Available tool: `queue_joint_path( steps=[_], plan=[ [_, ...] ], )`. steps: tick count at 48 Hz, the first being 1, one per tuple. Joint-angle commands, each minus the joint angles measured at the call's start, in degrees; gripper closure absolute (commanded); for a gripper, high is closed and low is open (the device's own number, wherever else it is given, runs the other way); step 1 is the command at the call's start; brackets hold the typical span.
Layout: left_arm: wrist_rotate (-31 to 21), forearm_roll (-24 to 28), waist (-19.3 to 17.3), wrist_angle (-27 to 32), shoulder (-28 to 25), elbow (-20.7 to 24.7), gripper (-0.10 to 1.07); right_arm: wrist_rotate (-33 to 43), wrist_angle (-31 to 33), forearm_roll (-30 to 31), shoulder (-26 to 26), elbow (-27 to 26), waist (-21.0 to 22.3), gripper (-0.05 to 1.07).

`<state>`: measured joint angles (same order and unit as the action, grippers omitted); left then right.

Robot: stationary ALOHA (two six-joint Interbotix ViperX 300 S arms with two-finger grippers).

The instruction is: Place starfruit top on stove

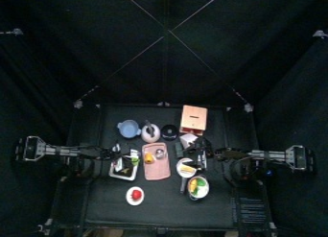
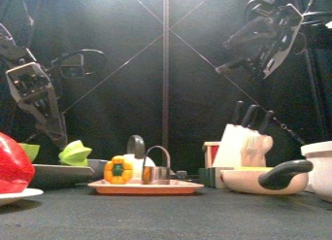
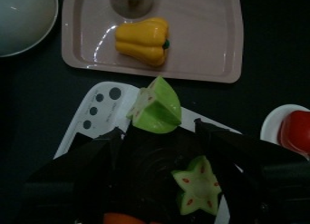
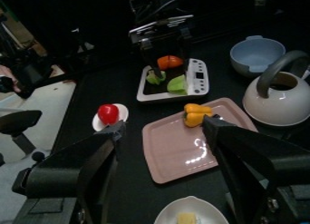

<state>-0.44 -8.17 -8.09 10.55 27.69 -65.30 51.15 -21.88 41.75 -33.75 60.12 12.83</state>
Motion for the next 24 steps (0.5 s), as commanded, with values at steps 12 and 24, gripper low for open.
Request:
queue_joint_path(
  steps=[12, 24],
  plan=[
    [0.1, 0.0, -0.2, -0.4, 0.3, 0.5, 0.00, -0.1, -0.4, -0.2, -0.2, -1.5, 0.1, 0.04],
    [0.0, -0.4, -0.1, -0.4, 0.4, 0.9, 0.00, -0.1, -0.4, -0.2, -0.2, -1.5, 0.1, 0.04]
  ],
)
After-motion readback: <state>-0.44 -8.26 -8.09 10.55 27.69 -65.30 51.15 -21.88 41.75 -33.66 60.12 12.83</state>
